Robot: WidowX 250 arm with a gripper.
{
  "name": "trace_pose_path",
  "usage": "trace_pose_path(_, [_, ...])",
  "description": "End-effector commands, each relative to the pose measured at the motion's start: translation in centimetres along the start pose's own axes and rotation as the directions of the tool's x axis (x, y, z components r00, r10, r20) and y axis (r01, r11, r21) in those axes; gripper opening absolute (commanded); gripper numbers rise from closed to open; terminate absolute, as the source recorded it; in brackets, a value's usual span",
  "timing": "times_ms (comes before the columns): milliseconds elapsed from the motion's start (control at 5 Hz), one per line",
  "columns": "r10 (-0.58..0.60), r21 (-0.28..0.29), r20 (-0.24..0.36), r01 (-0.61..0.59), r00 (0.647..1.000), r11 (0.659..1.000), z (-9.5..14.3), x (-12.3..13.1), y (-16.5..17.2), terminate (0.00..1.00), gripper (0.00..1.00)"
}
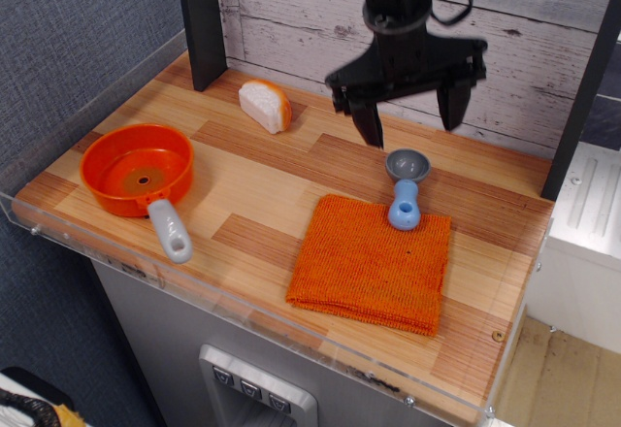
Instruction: Pick up the ice cream scoop with the blue handle resting on the orange board and place it on the countertop to the right of the piece of cheese.
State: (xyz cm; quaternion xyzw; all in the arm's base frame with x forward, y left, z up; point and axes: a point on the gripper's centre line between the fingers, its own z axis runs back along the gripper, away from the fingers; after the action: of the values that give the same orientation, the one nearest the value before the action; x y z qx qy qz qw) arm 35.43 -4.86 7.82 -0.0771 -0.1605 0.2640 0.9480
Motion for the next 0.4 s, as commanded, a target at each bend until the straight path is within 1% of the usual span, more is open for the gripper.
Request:
trace_pose_path(0, [-0.010,0.041,-0.046,0.012,0.999,0.999,-2.2,-1.3,0.5,0.00,1.00])
trace_pose_path(200, [-0.010,0.068,-0.074,0.015,0.997,0.998,-3.4,-2.0,1.6,0.00,1.00])
